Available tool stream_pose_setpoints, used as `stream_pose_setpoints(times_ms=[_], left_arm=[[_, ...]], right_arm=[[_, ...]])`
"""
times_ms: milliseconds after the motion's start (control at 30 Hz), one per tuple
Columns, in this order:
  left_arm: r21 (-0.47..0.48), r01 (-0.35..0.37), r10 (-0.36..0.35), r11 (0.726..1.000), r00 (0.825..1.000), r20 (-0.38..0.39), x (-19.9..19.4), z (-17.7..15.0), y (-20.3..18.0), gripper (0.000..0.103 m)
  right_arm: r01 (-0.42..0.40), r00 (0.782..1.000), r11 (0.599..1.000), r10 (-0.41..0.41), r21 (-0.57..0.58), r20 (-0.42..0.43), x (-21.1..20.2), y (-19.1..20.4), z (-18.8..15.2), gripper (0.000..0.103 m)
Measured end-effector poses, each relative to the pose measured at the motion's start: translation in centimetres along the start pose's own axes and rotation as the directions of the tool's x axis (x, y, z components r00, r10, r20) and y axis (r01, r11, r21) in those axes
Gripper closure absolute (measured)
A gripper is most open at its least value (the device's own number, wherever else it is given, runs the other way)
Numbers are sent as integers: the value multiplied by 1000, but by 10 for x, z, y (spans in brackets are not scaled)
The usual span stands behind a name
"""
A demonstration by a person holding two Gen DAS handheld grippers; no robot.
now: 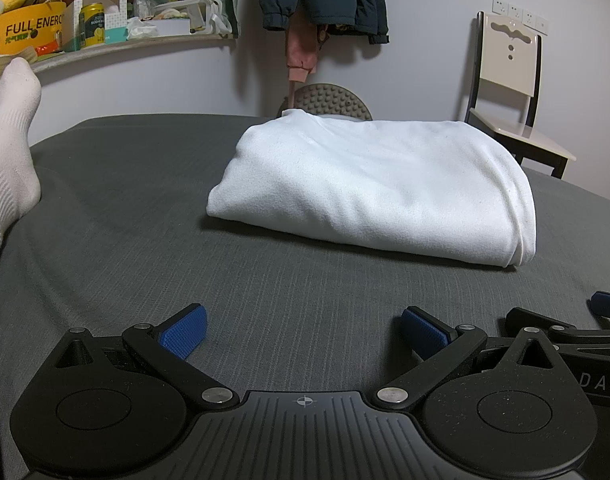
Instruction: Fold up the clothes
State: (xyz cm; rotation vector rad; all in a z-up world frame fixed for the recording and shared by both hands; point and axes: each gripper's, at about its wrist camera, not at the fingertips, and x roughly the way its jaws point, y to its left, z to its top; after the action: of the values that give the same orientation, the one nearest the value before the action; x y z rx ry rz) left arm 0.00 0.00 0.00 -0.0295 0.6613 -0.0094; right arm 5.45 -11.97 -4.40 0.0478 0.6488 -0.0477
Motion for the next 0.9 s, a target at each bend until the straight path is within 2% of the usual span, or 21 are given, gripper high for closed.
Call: stream_pose_setpoints(times_ms=[900], left_arm=[[1, -1, 1, 1000, 1000, -2, 1, 1, -1, 0]], right_arm=[[0, 1000, 1000, 0, 0, 0, 0, 0, 0, 0]])
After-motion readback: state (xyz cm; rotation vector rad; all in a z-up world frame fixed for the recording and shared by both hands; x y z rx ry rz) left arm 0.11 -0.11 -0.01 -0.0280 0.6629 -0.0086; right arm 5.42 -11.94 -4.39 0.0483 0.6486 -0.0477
